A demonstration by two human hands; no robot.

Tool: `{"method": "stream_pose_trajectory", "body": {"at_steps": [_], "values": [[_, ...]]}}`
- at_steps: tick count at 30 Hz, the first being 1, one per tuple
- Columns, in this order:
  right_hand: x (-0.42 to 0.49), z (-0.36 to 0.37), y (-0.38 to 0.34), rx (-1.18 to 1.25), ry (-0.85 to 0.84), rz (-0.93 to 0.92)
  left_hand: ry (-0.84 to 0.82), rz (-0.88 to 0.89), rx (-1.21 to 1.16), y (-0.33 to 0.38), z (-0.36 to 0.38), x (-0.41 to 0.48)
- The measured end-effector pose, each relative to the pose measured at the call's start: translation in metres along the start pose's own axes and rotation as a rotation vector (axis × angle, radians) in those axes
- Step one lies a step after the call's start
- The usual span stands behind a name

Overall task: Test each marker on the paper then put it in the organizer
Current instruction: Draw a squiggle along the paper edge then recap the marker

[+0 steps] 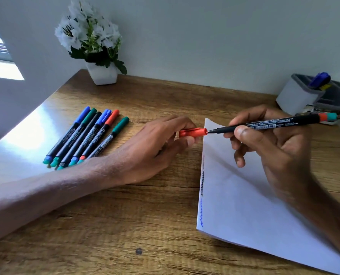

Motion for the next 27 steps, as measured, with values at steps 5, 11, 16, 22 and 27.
{"method": "stream_pose_trajectory", "body": {"at_steps": [5, 11, 16, 22, 27], "values": [[0.0, 0.002, 0.001, -0.059, -0.008, 0.0, 0.006, 0.004, 0.015, -0.001, 0.001, 0.001], [0.0, 0.007, 0.002, -0.073, -0.041, 0.036, 0.073, 0.042, 0.006, 0.007, -0.007, 0.0], [0.002, 0.015, 0.009, -0.055, -0.097, 0.056, 0.127, 0.105, -0.034, 0.017, -0.013, -0.001], [0.006, 0.01, 0.005, -0.062, -0.121, 0.022, 0.193, 0.118, -0.074, 0.02, -0.017, -0.001], [0.007, 0.009, -0.001, -0.045, -0.138, -0.015, 0.244, 0.123, -0.043, 0.031, -0.019, 0.0]]}}
Point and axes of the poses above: each hand's wrist, its own x-axis towards the middle knuckle, its own z-axis out of the palm, y = z × x, the point moved 9 cm from there along x, towards the middle knuckle, and after that the axes turned 13 degrees about x, right-handed, at the moved point
